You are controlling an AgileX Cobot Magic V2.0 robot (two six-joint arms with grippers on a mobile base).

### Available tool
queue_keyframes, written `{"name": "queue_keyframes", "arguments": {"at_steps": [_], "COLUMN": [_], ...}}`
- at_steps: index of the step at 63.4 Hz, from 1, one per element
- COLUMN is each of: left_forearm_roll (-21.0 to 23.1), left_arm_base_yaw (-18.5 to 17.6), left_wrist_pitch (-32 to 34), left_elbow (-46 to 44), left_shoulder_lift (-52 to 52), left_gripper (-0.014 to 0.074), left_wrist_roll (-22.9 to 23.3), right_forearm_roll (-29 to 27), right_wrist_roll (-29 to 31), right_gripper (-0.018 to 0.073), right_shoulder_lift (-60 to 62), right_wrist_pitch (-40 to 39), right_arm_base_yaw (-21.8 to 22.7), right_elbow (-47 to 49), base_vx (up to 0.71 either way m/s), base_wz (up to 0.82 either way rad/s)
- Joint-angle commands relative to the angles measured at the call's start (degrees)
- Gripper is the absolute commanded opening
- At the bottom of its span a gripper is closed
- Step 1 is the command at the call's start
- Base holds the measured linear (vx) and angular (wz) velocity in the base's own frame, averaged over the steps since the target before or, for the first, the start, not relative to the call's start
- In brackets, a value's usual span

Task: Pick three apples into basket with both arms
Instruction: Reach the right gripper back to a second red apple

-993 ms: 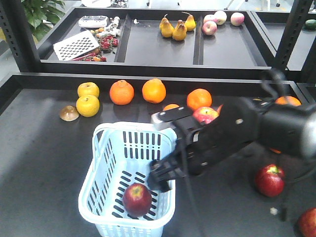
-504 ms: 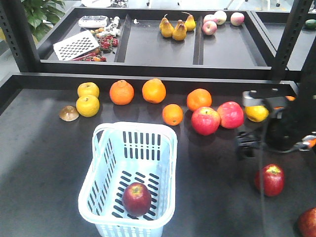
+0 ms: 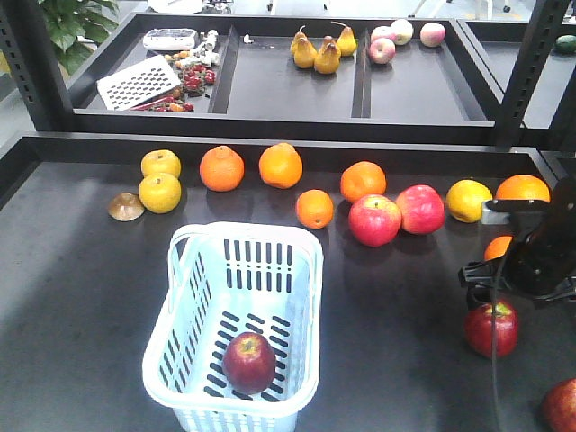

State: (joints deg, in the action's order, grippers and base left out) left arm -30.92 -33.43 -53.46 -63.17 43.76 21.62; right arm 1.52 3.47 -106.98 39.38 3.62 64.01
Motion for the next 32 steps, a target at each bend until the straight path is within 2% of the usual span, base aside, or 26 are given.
{"name": "queue_keyframes", "arguments": {"at_steps": [1, 21, 32], "left_forearm_roll": [-1.4, -1.4, -1.4], "left_arm_base_yaw": [0.0, 0.0, 0.0], "left_wrist_pitch": [3.2, 3.2, 3.2], "left_elbow": [-1.6, -1.6, -1.6], "left_shoulder_lift": [-0.2, -0.2, -0.2], "left_gripper": [0.0588, 0.0588, 0.0588], "left_wrist_roll": [0.8, 0.8, 0.8], "right_forearm_roll": [1.4, 1.7, 1.7], "right_wrist_roll": [0.3, 0.2, 0.2], "right_gripper": [0.0635, 0.0627, 0.0576], "right_shoulder_lift": [0.3, -7.5, -10.1], "right_wrist_pitch": [-4.8, -9.2, -9.9], "right_arm_base_yaw": [0.4, 0.4, 0.4], "right_elbow": [1.5, 1.5, 1.5], "base_vx": [0.00, 0.00, 0.00], "base_wz": [0.00, 0.00, 0.00]}}
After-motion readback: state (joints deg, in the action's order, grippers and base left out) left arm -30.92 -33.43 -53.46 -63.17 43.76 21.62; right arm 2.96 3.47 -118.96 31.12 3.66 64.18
